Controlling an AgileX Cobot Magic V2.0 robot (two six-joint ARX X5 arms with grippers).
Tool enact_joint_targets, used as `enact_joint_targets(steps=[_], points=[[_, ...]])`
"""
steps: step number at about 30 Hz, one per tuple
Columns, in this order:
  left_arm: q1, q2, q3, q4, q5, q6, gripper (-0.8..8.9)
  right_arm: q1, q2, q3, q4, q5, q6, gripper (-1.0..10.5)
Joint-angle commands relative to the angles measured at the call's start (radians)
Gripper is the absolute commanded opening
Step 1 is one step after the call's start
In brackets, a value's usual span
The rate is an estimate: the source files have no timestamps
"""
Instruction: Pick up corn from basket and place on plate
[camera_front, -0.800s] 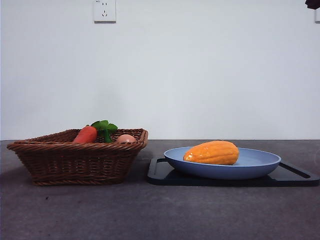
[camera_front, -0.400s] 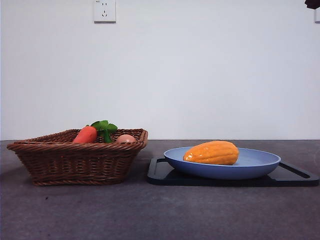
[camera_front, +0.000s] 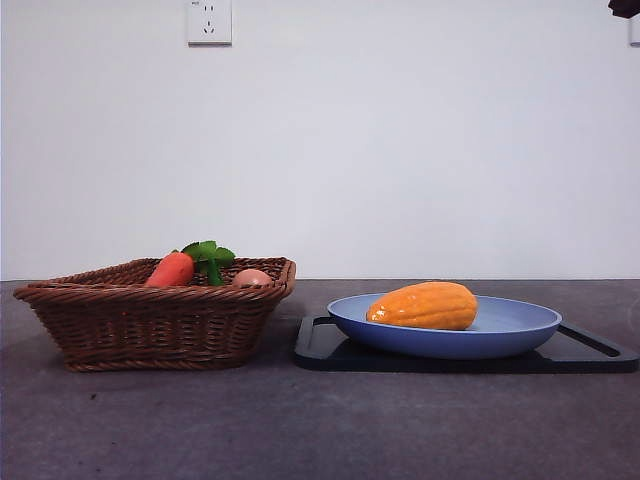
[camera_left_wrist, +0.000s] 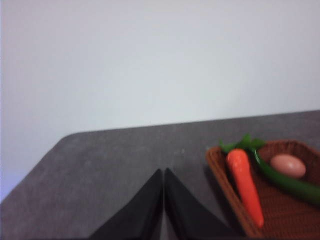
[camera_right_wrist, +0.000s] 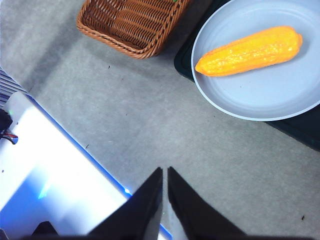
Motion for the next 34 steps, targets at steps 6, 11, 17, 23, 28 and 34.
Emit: enact_joint_targets(steps=[6, 11, 17, 23, 28, 34], points=[[0.003, -0.106, -0.09, -0.1, 0.002, -0.001, 0.06, 0.002, 0.008, 0.02, 0.01, -0.002, -0.009, 0.0], [0.003, -0.141, -0.095, -0.224, 0.002, -0.001, 0.06, 0.002, 0.008, 0.02, 0.01, -0.002, -0.01, 0.0], [0.003, -0.168, -0.134, -0.243, 0.002, -0.043, 0.06, 0.002, 0.008, 0.02, 0.014, -0.002, -0.009, 0.0], [0.003, -0.168, -0.134, -0.295, 0.003, -0.069, 0.06, 0.002, 0.008, 0.02, 0.014, -0.002, -0.01, 0.0], [0.003, -0.167, -0.134, -0.294, 0.003, -0.084, 0.06, 0.001, 0.008, 0.02, 0.016, -0.002, -0.01, 0.0], [0.003, -0.167, -0.134, -0.294, 0.003, -0.084, 0.06, 0.002, 0.008, 0.02, 0.049, -0.002, -0.009, 0.0]])
